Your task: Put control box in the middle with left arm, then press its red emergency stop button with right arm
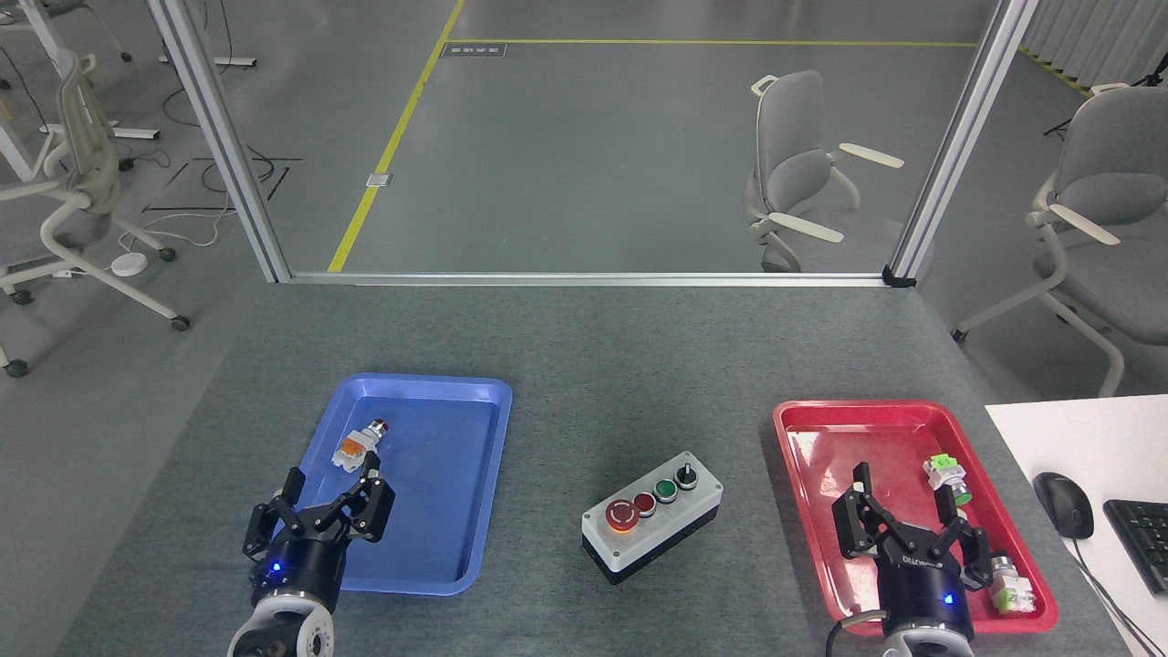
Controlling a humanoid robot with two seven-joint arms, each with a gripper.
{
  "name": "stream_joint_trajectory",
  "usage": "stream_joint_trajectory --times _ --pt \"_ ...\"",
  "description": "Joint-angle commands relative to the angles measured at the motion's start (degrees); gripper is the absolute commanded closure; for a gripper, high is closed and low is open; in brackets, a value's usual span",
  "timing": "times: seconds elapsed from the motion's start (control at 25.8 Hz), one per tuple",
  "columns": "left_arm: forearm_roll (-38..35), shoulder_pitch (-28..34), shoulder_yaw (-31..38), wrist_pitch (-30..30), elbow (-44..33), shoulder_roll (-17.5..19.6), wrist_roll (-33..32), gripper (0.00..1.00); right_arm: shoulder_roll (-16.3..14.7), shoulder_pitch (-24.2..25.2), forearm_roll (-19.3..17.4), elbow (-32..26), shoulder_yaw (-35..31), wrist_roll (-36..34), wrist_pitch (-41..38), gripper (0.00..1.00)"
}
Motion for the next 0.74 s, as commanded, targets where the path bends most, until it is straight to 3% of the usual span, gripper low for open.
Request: stream_joint_trajectory --times 0.0,0.39,0.7 --pt "0.0 0.0 0.0 0.0 0.0 0.0 0.0 0.01 0.0 0.0 0.1 0.0 -0.1 -0.1 0.0 0.01" --pt "0.0 0.0 0.0 0.0 0.0 0.0 0.0 0.01 0.1 -0.4 2.9 0.1 0.1 0.0 -0.3 0.01" --pt "0.0 0.0 0.0 0.0 0.0 0.0 0.0 0.01 0.1 -0.7 3.0 0.5 0.2 0.2 -0.4 0.01"
